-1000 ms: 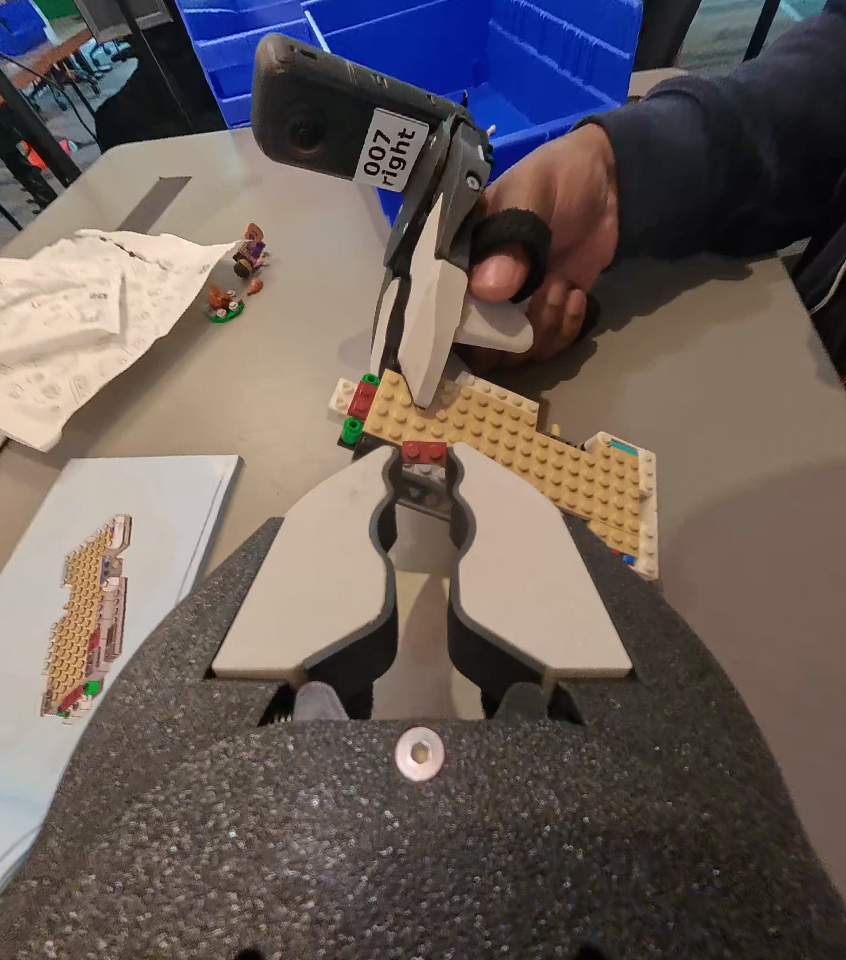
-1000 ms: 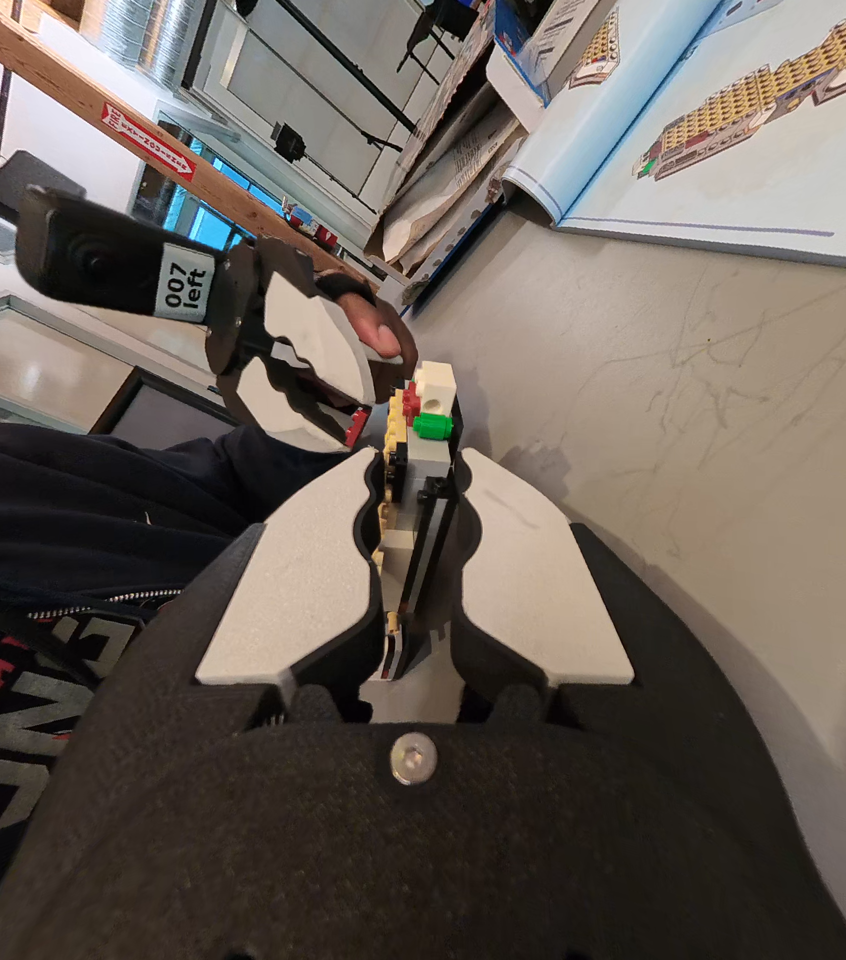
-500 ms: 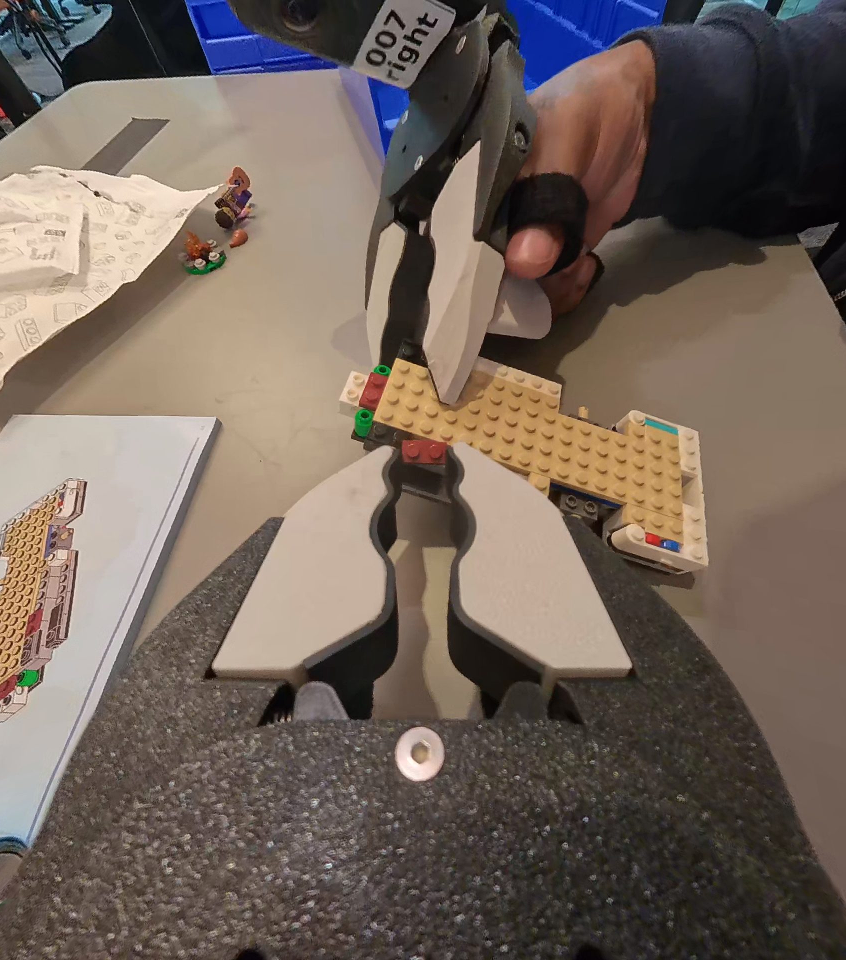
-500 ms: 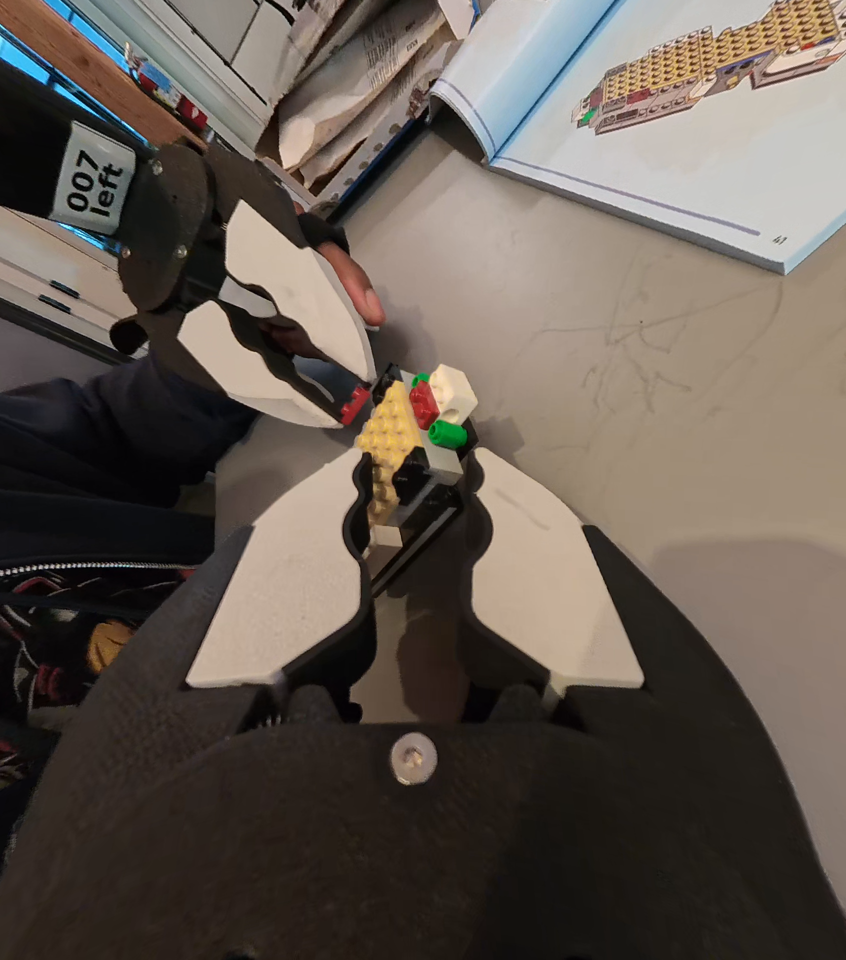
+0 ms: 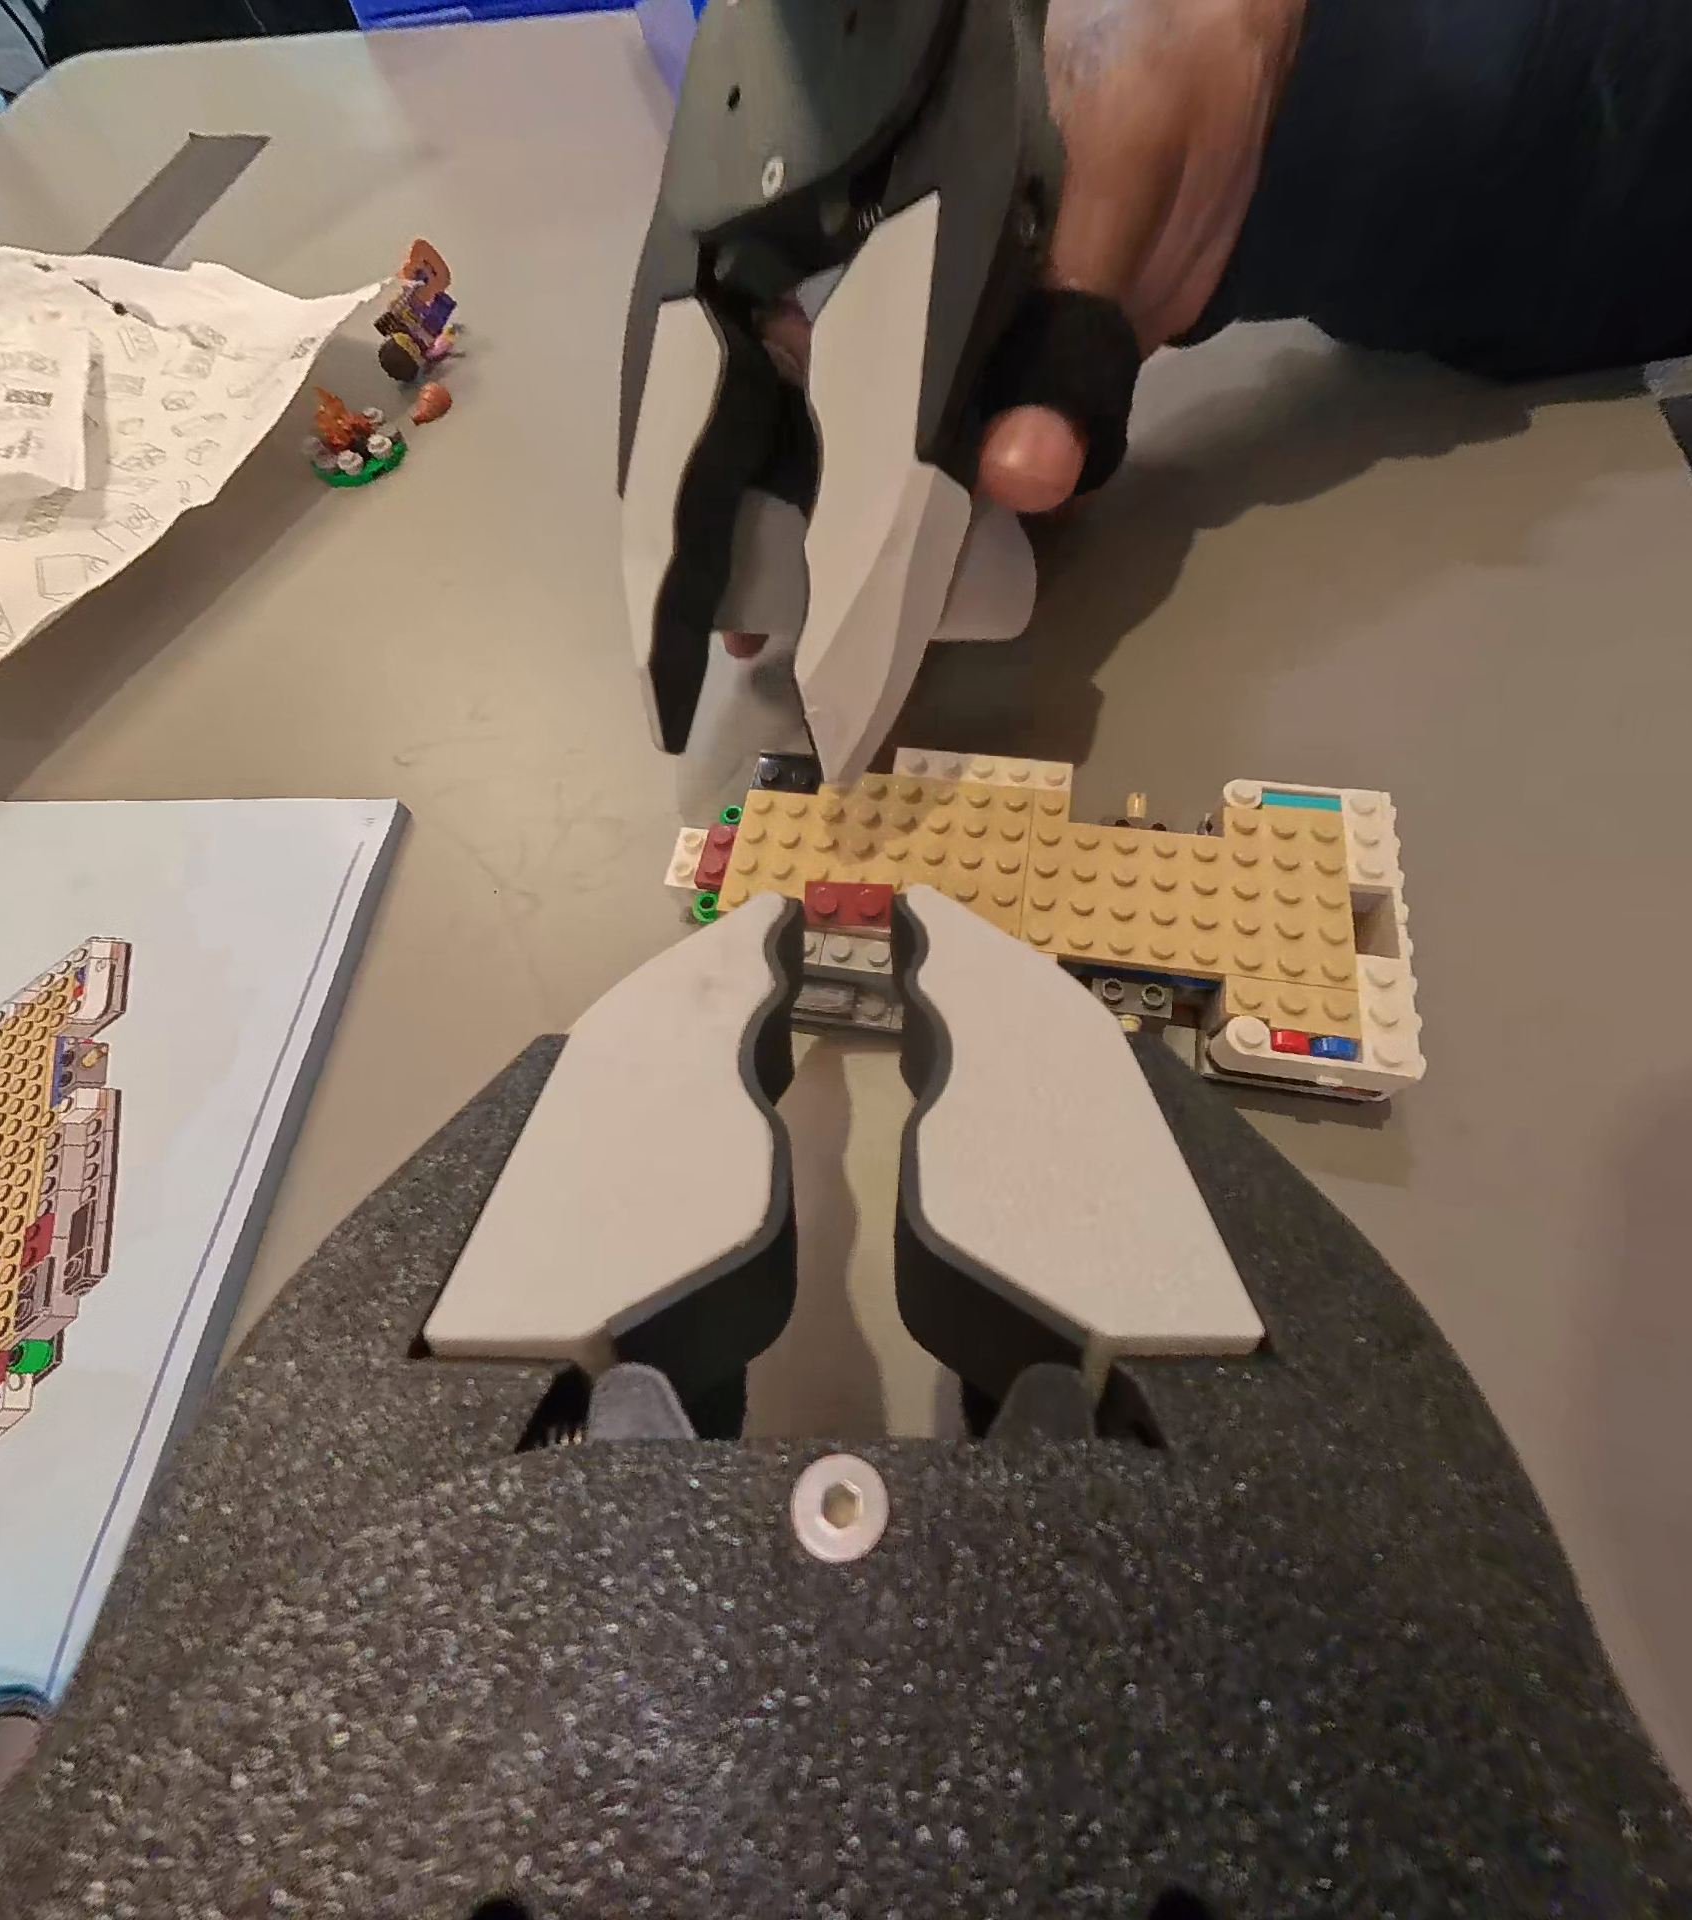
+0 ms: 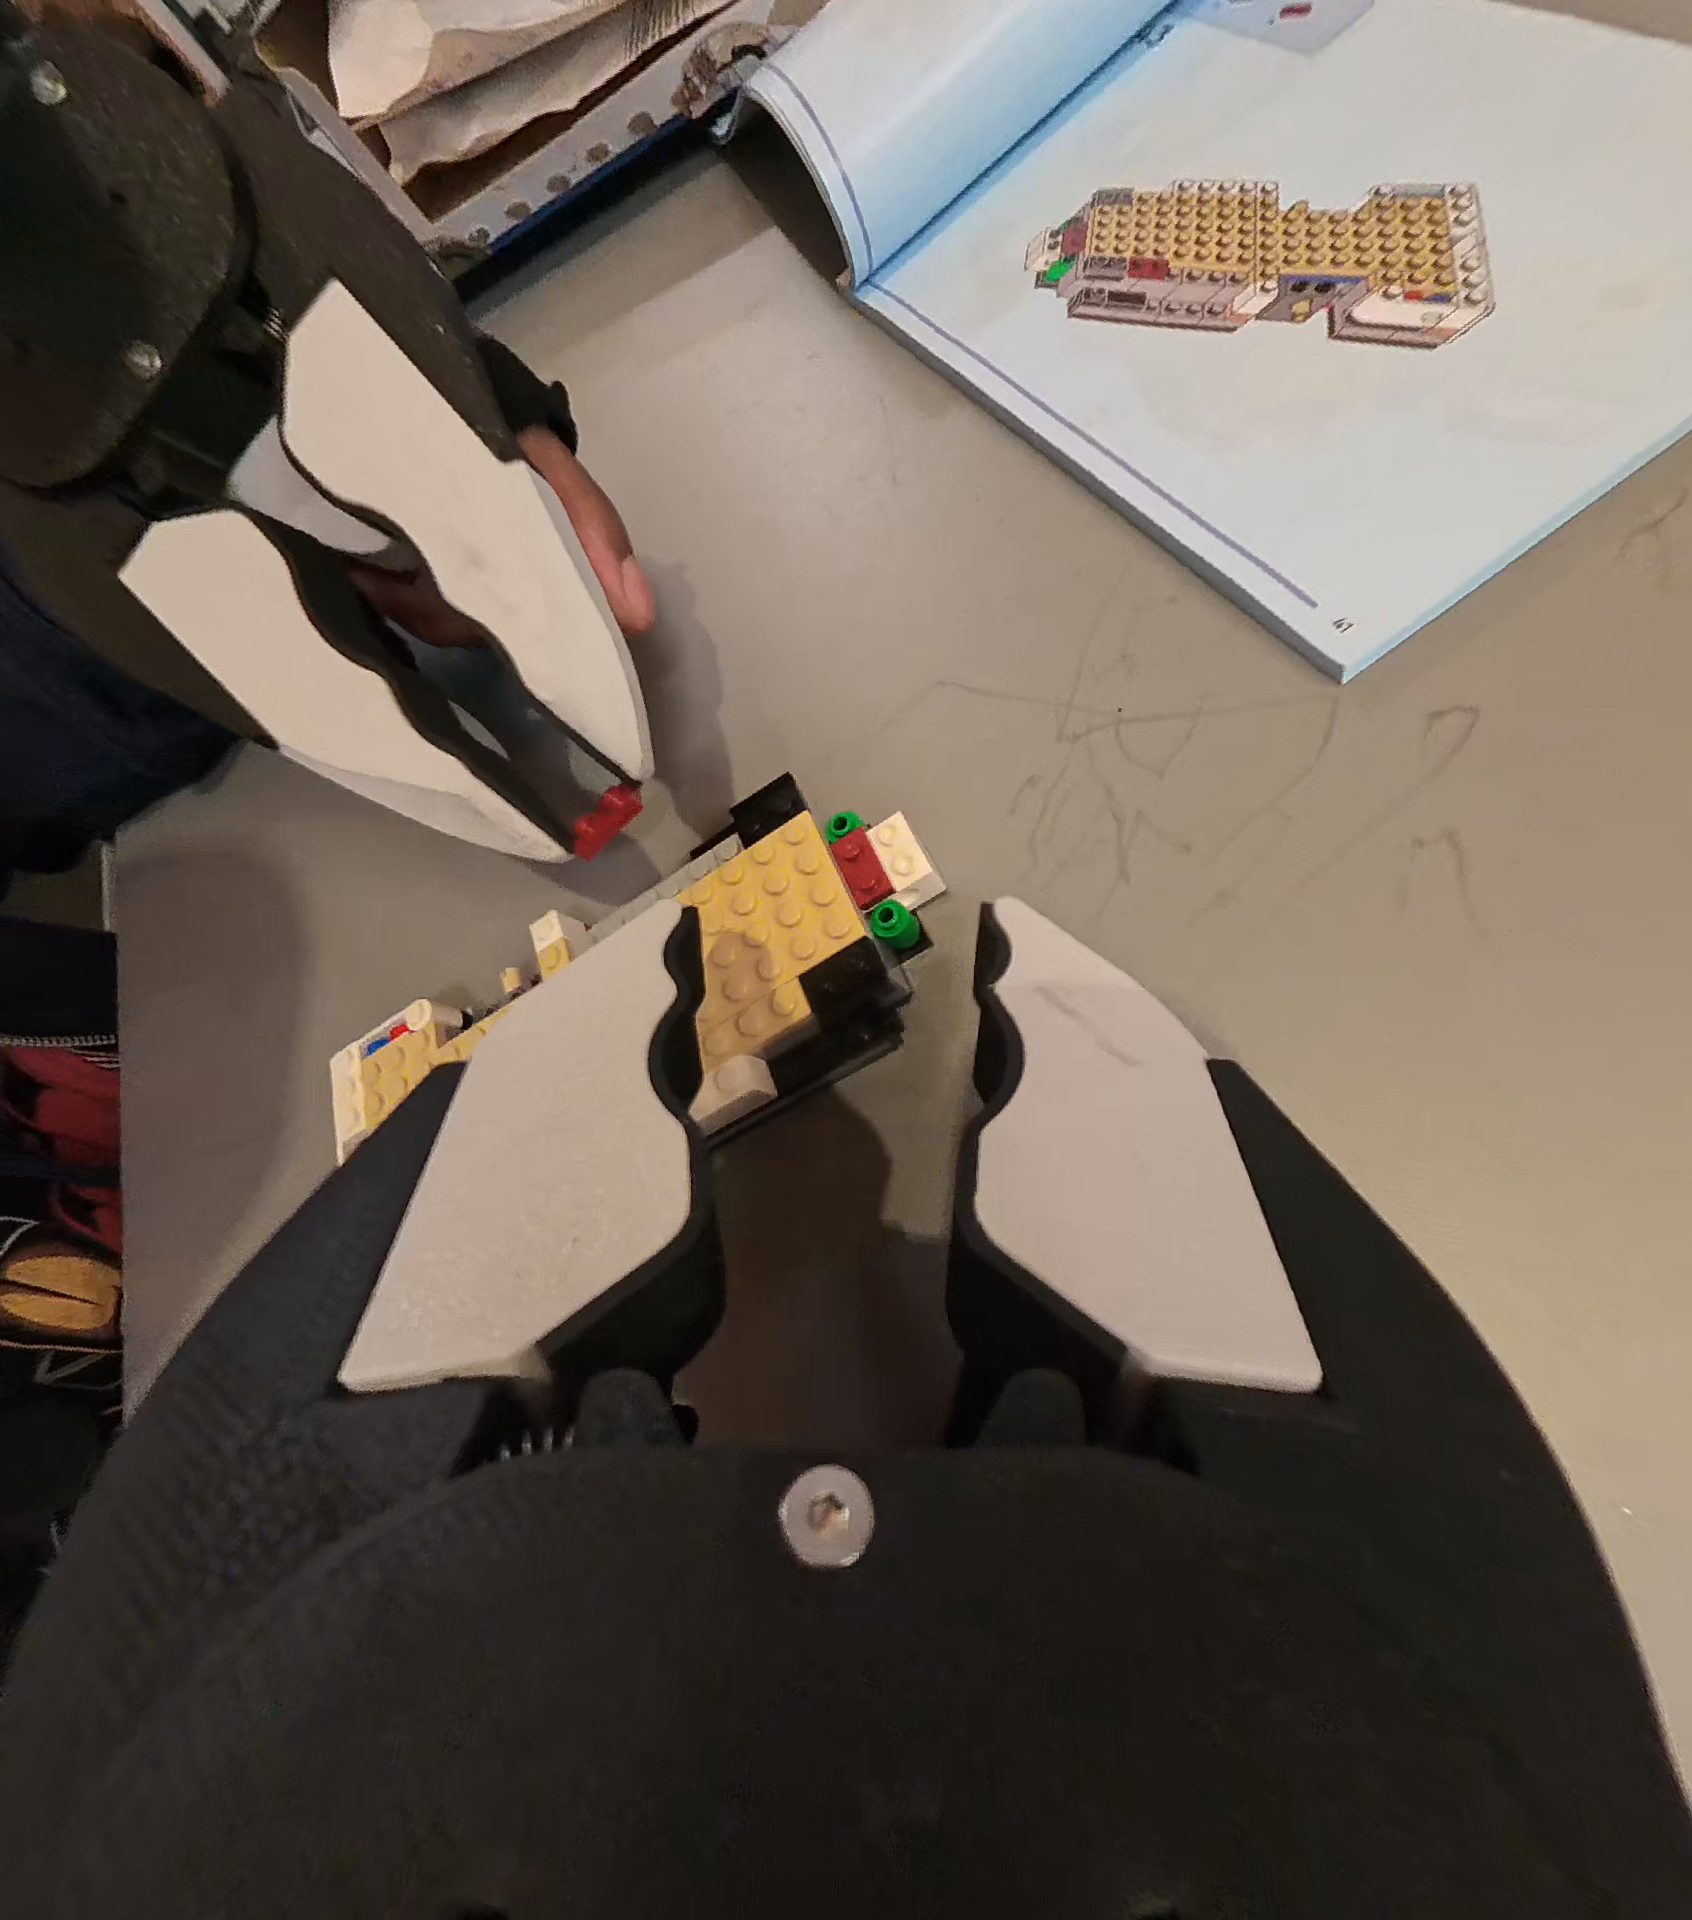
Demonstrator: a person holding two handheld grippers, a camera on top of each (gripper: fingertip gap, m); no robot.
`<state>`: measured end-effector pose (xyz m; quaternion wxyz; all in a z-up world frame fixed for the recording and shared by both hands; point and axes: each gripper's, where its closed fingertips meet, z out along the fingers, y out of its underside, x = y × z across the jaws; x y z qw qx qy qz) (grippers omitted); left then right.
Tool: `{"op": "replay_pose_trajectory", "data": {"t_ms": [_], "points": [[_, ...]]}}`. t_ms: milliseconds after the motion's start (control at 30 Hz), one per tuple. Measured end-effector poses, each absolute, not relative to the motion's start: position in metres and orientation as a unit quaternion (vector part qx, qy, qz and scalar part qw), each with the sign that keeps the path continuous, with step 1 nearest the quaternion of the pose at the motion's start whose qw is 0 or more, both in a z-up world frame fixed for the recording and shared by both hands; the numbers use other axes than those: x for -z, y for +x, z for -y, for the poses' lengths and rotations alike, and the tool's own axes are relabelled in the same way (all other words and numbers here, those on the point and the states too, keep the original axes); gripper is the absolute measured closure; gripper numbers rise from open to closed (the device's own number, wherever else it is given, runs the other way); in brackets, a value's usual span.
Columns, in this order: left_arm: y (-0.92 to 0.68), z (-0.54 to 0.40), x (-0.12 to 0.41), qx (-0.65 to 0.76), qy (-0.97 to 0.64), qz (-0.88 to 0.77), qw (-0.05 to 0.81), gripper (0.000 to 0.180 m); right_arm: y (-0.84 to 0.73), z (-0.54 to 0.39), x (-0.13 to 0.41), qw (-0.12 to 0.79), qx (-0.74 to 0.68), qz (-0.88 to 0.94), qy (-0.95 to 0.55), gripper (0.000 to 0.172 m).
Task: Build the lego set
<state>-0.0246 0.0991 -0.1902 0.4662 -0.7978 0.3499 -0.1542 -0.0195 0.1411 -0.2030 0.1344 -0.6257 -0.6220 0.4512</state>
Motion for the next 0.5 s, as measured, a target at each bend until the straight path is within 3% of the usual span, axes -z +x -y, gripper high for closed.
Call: {"op": "replay_pose_trajectory", "data": {"t_ms": [500], "points": [[-0.023,-0.106,0.208,0.102,-0.806,-0.404,0.421,0.165,0.002,-0.147,0.199,0.148,-0.45,0.65,-0.594,0.123]]}}
